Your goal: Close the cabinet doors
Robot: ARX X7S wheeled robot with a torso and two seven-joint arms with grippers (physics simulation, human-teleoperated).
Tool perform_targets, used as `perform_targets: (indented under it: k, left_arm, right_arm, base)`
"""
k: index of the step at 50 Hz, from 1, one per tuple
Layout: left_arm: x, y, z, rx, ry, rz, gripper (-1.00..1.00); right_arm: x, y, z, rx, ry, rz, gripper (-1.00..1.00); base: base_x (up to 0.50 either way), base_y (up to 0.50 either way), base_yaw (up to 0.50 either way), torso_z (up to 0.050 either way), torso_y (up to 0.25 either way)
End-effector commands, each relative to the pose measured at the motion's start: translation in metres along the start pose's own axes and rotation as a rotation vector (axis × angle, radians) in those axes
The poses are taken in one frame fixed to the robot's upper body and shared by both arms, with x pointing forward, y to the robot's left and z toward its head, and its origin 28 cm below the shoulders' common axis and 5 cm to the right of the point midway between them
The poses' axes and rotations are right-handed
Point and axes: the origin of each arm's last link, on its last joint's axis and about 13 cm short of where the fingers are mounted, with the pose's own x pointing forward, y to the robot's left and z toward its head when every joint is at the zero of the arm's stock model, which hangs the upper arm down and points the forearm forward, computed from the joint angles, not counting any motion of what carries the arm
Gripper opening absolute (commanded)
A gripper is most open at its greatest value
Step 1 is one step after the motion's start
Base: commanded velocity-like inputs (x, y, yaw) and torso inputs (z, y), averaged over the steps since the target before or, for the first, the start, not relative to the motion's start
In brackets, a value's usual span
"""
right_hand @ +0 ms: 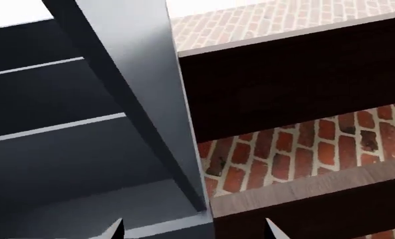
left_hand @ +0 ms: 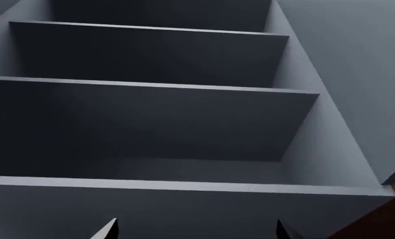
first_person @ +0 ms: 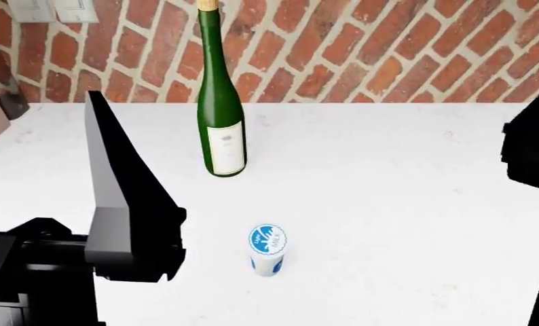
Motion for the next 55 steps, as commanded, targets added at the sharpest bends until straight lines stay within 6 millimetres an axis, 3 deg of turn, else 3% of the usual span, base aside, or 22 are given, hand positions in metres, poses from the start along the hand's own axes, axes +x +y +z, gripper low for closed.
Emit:
perform_targets:
  k: [1,15,30,44,50,55]
  left_arm:
    - [-0.001,-0.001,0.001,-0.001,-0.001,-0.002,1.0]
    - [-0.001,-0.001,0.0,-0.001,0.002,-0.003,1.0]
    - [-0.001,-0.001,0.0,-0.003,0.004,0.0,1.0]
    - [-0.002,-0.001,-0.001,-0.003,0.007,-0.004,1.0]
    - [-0.002,-0.001,-0.001,-0.004,0.007,-0.005,1.0]
    - [-0.002,-0.001,-0.002,-0.003,0.008,-0.007,1.0]
  right_arm:
    - [0.012,-0.012,0.032,0.2,-0.055,-0.08,1.0]
    - [0.025,-0.02,0.05,0.337,-0.093,-0.127,1.0]
    - [0.052,-0.013,0.066,0.313,-0.119,-0.066,1.0]
    - [0.106,0.015,0.069,0.244,-0.095,0.113,1.0]
    - [0.14,0.028,0.071,0.186,-0.098,0.188,1.0]
    - [0.149,0.035,0.065,0.176,-0.081,0.202,1.0]
  base:
    - [0.0,0.0,0.0,0.0,0.0]
    - [0.0,0.0,0.0,0.0,0.0]
    - [0.0,0.0,0.0,0.0,0.0]
    - [0.0,0.0,0.0,0.0,0.0]
    - [0.0,0.0,0.0,0.0,0.0]
    - [0.0,0.0,0.0,0.003,0.0]
